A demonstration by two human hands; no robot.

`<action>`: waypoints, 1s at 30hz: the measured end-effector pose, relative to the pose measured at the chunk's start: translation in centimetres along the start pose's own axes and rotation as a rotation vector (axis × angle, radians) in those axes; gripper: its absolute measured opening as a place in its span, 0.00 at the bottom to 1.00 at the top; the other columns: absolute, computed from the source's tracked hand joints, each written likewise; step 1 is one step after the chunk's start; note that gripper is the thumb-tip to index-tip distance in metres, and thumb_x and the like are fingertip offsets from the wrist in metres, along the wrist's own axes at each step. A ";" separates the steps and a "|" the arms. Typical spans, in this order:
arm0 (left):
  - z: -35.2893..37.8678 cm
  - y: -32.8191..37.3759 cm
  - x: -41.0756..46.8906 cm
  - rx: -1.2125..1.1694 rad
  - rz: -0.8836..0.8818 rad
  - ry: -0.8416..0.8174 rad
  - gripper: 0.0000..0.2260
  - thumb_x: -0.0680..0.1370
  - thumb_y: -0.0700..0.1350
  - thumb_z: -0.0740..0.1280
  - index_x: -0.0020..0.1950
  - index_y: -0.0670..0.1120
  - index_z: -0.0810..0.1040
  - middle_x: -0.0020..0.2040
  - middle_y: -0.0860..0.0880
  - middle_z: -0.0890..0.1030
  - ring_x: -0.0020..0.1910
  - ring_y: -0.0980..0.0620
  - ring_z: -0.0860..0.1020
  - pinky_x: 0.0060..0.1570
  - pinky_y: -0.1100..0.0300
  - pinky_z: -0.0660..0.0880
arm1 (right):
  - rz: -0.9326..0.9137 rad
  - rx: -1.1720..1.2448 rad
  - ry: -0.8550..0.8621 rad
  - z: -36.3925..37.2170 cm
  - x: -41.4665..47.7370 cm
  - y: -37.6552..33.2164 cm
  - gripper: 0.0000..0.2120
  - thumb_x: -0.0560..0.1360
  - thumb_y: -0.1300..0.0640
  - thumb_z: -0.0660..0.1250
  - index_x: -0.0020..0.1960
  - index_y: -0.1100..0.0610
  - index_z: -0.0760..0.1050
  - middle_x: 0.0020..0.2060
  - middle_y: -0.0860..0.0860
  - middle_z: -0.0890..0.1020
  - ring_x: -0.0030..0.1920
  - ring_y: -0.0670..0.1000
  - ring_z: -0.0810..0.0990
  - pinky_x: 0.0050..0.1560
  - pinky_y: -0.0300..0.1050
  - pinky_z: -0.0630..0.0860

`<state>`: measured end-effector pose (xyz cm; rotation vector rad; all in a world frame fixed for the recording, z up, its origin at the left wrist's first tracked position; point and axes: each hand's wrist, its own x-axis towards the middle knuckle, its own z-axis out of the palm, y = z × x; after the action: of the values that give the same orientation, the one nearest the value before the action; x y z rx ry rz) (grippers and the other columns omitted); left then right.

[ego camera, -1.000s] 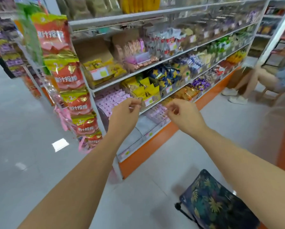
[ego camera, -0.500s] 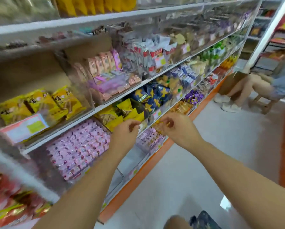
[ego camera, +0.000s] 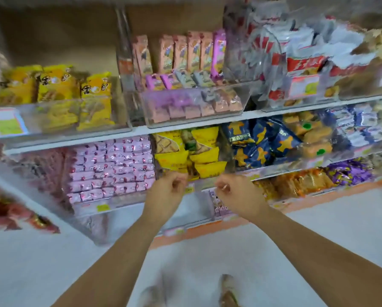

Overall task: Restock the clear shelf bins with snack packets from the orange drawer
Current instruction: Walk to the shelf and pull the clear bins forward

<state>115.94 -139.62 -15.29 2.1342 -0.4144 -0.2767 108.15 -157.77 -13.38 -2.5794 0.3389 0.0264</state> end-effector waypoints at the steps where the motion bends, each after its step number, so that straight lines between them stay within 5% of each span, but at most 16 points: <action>1: 0.4 -0.8 -0.5 0.015 -0.039 0.021 0.08 0.77 0.41 0.65 0.51 0.47 0.82 0.43 0.53 0.82 0.42 0.52 0.79 0.44 0.61 0.73 | -0.032 -0.002 -0.033 0.8 0.4 0.4 0.05 0.73 0.60 0.65 0.46 0.55 0.79 0.42 0.51 0.82 0.43 0.52 0.79 0.40 0.43 0.69; 5: 1.4 -5.3 -2.6 0.003 -0.185 0.074 0.07 0.76 0.46 0.64 0.49 0.48 0.82 0.46 0.51 0.84 0.43 0.49 0.80 0.48 0.54 0.76 | -0.107 0.065 -0.168 5.7 1.0 1.3 0.06 0.72 0.61 0.67 0.47 0.56 0.80 0.38 0.46 0.79 0.39 0.47 0.76 0.42 0.38 0.68; 12: 4.9 -19.5 -3.3 0.122 -0.201 0.108 0.08 0.77 0.36 0.65 0.50 0.45 0.82 0.47 0.52 0.82 0.43 0.53 0.78 0.50 0.61 0.73 | -0.143 0.084 -0.163 19.8 3.3 5.6 0.05 0.72 0.62 0.68 0.46 0.56 0.81 0.37 0.45 0.79 0.38 0.46 0.77 0.40 0.33 0.66; 20: 13.2 -35.2 -3.1 0.366 0.024 0.173 0.16 0.74 0.46 0.58 0.58 0.47 0.79 0.54 0.48 0.79 0.51 0.44 0.79 0.49 0.50 0.77 | -0.291 0.045 0.105 36.3 5.0 13.5 0.11 0.68 0.59 0.67 0.50 0.58 0.81 0.46 0.54 0.83 0.47 0.58 0.82 0.51 0.54 0.78; 30: 17.1 -39.5 -3.5 0.370 0.251 0.394 0.15 0.75 0.41 0.61 0.60 0.43 0.77 0.54 0.46 0.81 0.52 0.45 0.79 0.55 0.47 0.75 | -0.425 0.063 0.325 40.8 4.8 16.6 0.11 0.72 0.55 0.63 0.51 0.57 0.80 0.46 0.52 0.82 0.46 0.55 0.80 0.51 0.59 0.75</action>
<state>114.22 -130.38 -57.47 2.3912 -0.5225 0.3878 110.73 -151.72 -57.25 -2.5364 -0.0984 -0.5502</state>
